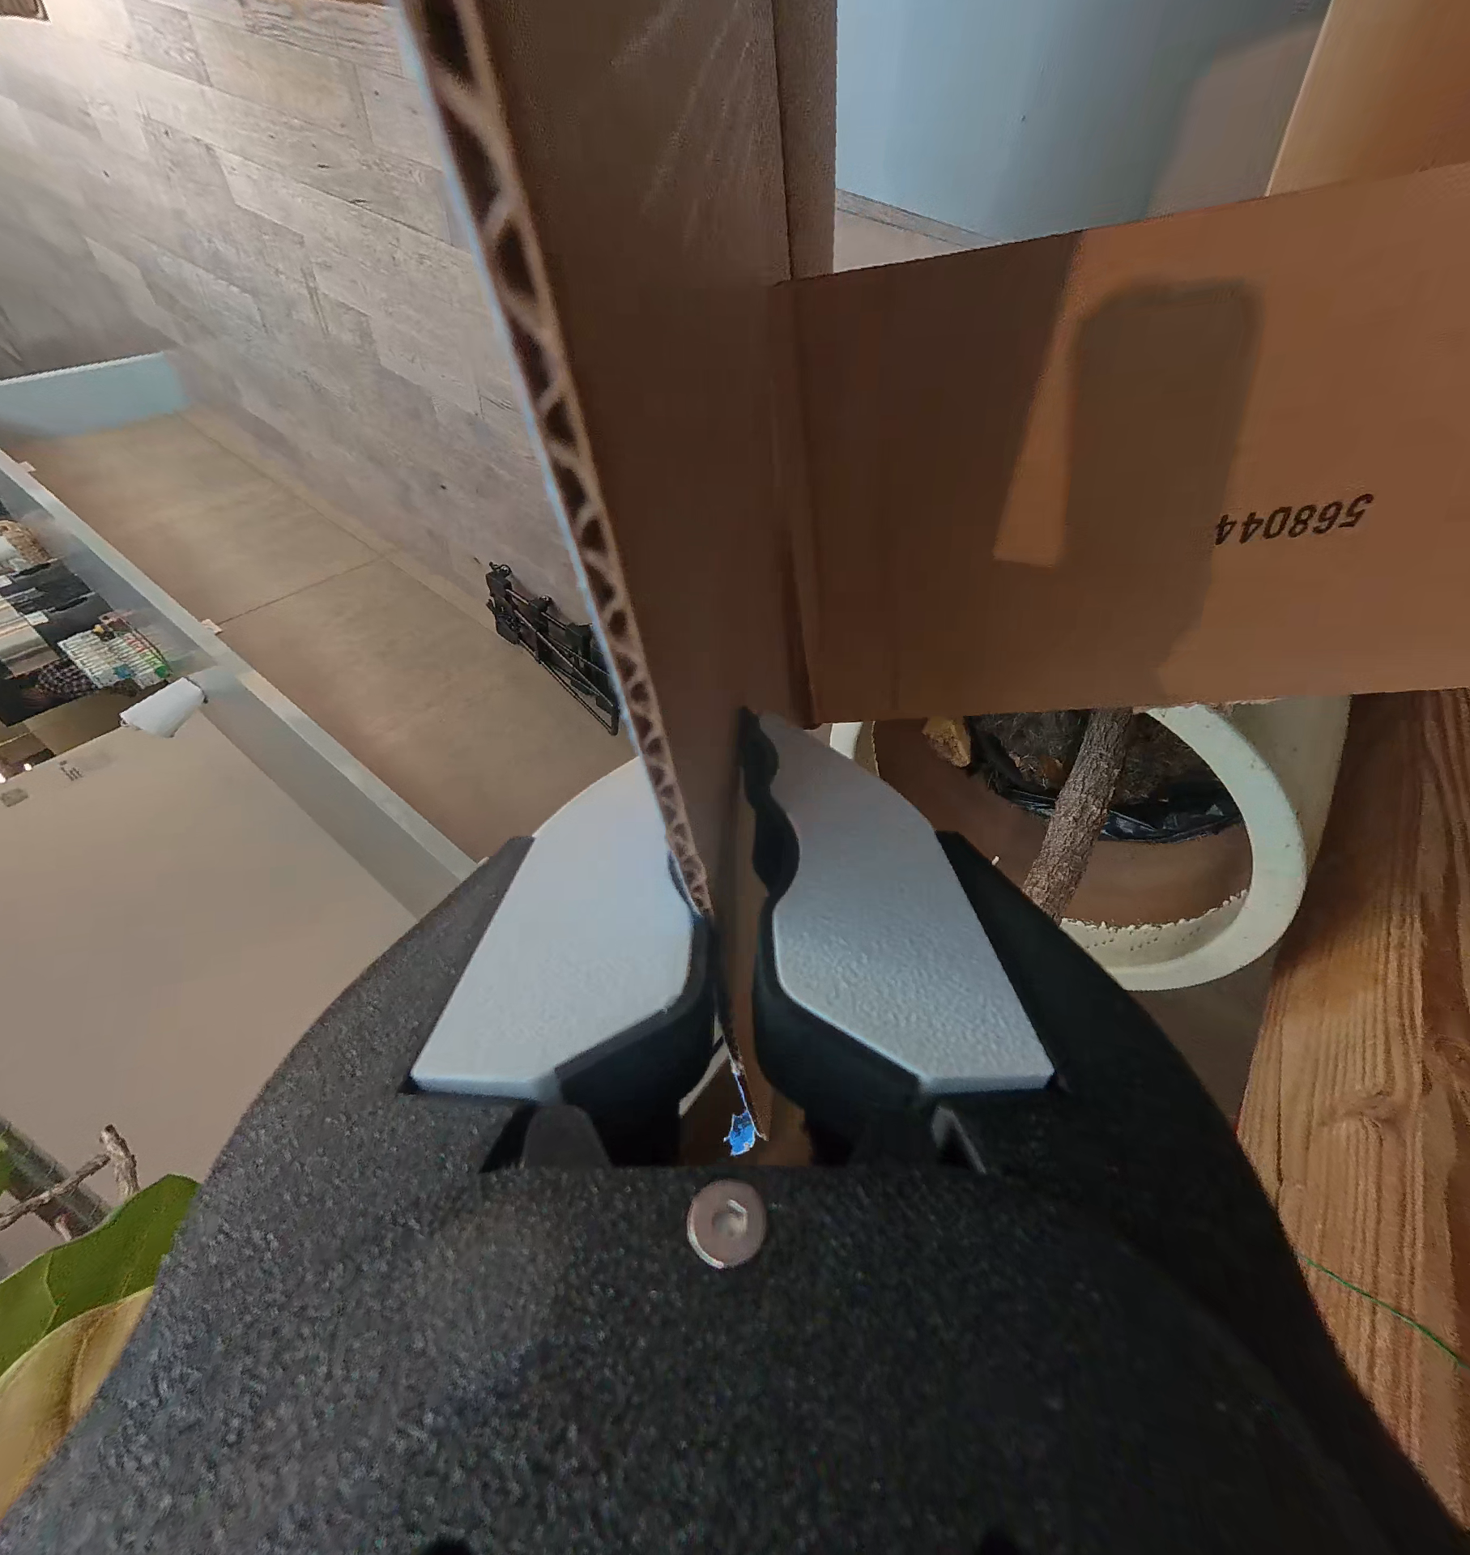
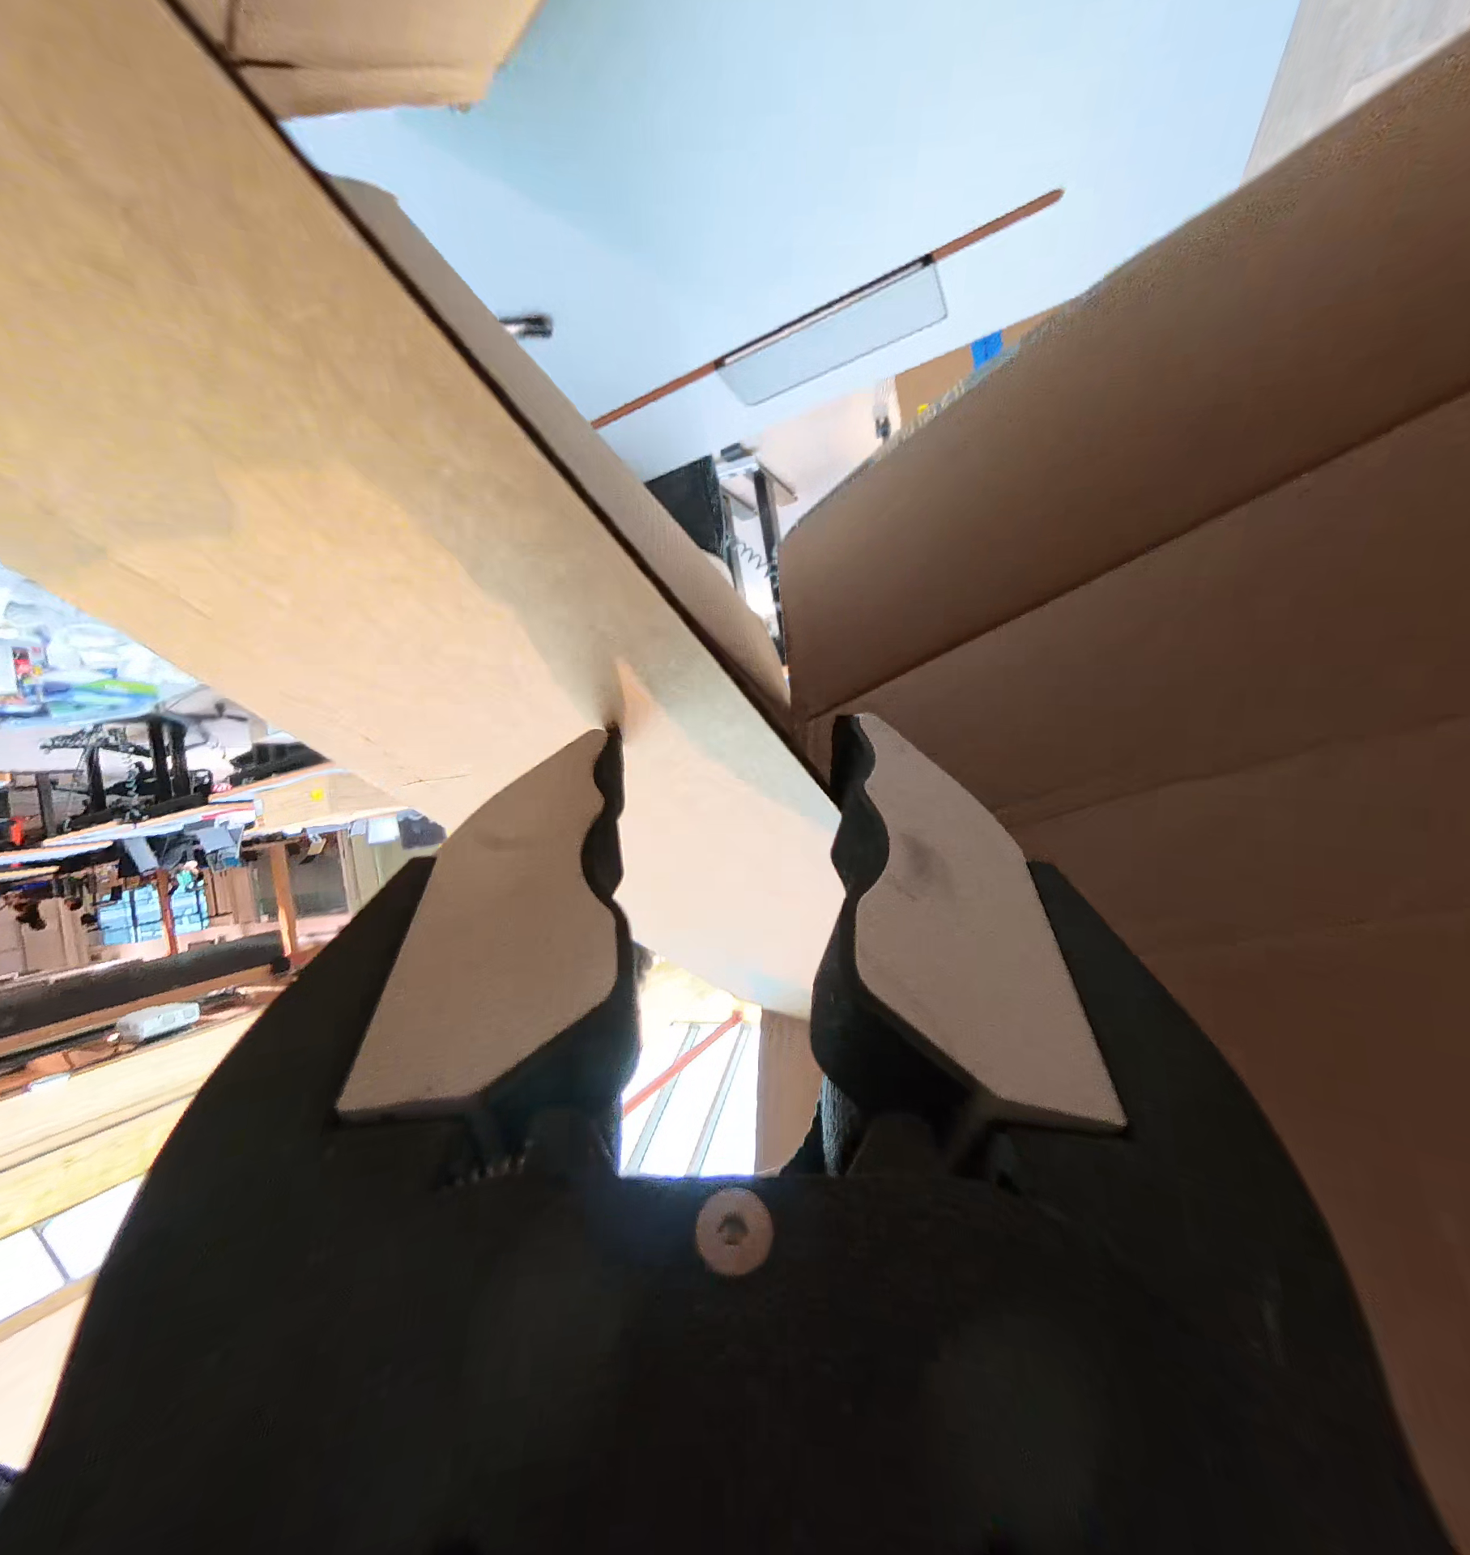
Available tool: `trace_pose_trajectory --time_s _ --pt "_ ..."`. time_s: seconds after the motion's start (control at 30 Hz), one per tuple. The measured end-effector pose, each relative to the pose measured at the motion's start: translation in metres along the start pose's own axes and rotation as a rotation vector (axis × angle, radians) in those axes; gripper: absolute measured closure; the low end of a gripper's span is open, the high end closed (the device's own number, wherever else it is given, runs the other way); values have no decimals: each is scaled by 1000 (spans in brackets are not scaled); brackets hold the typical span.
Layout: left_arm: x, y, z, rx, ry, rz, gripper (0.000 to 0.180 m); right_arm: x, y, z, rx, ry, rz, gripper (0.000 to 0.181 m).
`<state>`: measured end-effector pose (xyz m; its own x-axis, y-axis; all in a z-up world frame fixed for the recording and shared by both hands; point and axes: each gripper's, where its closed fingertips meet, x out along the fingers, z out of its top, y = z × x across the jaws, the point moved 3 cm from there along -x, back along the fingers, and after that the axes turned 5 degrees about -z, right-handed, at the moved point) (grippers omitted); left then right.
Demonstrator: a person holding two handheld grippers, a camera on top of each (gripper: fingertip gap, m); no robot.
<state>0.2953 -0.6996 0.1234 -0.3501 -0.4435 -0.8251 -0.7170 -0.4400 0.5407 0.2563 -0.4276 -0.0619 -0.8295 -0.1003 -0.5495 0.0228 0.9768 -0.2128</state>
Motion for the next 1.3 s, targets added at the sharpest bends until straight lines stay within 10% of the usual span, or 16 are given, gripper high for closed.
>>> trace_pose_trajectory --time_s 0.5,0.57,0.8,1.13,1.3 --pt "-25 24 13 -24 -44 81 174 3 -19 20 352 -158 -101 128" --pt "-17 28 10 -22 -25 70 174 -3 -33 10 431 -151 -238 181" --pt "9 41 -9 -145 -49 -28 175 2 -10 -31 587 -183 -139 181" --pt "-8 30 15 -175 -90 -125 174 -15 -146 24 1407 -1033 60 145" --pt "4 4 27 -156 -86 -213 174 8 -137 131 1219 -1077 542 125"
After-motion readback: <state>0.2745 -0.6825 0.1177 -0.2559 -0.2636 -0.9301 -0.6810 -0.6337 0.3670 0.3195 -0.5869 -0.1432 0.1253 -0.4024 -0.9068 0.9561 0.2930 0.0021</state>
